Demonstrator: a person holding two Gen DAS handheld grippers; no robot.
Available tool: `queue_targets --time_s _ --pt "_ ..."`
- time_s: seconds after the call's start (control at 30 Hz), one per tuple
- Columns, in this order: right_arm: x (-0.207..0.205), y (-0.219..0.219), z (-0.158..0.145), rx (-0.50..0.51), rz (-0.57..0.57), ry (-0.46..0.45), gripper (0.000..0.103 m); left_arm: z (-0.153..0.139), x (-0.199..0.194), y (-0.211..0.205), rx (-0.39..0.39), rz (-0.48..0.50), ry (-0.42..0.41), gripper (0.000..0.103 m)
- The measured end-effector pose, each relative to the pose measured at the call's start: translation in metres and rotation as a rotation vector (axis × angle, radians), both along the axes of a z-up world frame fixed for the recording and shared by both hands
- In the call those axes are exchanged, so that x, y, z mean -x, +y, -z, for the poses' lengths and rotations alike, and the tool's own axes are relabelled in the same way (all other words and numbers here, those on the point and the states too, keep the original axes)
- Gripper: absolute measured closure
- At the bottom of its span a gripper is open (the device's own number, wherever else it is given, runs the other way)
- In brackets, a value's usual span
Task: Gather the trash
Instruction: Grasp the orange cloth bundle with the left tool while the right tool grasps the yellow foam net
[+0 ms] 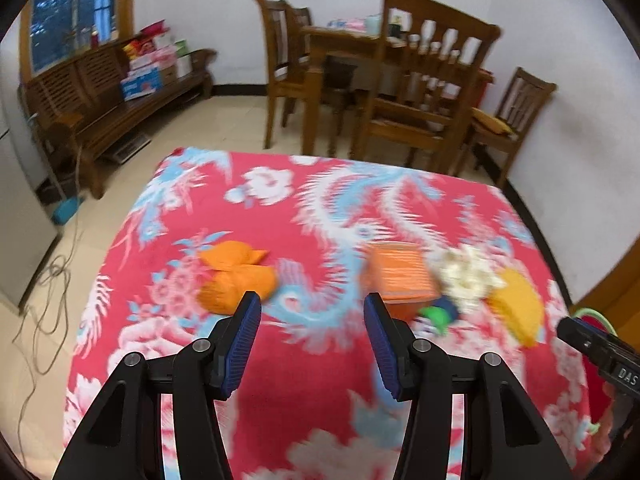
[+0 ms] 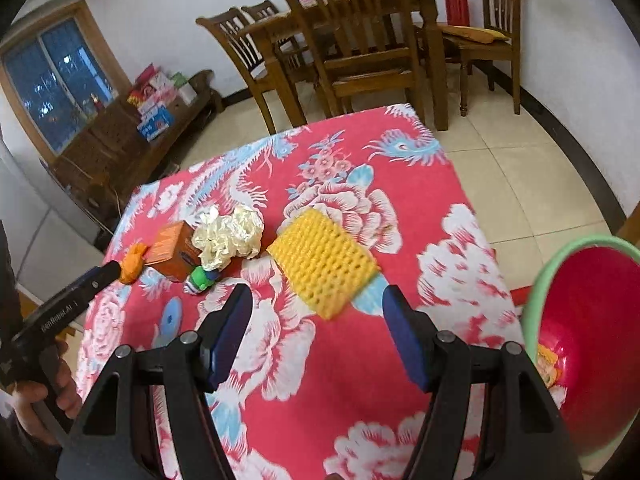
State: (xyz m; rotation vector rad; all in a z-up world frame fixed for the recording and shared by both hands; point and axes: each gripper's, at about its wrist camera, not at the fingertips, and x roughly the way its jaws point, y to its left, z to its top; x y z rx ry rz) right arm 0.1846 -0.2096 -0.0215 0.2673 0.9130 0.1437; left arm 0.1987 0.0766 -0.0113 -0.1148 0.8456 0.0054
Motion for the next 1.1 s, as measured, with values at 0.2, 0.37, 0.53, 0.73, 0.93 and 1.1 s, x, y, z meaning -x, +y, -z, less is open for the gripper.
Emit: queue_targets --time_s 0.2,0.37,0.53,0.73,0.93,1.1 --pt "-0.017 0.006 0.013 0.051 -0.006 0.026 0.034 0.015 -0.018 0.029 -0.016 -0.072 0.016 0.048" --pt "-0.025 0.007 0.022 0.066 -0.007 0.043 0.034 0.025 -0.029 0.038 -0.007 -0.083 0.027 0.048" --pt "-0.031 0.009 0.031 0.071 -0.003 0.063 0.034 0.034 -0.036 0.039 -0.007 -0.09 0.043 0.048" --pt "-0.033 0.007 0.035 0.068 0.006 0.066 0.039 0.039 -0.04 0.039 -0.013 -0.084 0.04 0.048" --pt "-0.032 0.006 0.037 0.064 0.016 0.051 0.043 0.043 -0.046 0.041 0.008 -0.079 0.042 0.049" --pt "-0.032 0.004 0.037 0.073 0.019 0.046 0.056 0.044 -0.043 0.035 -0.002 -0.049 0.029 0.065"
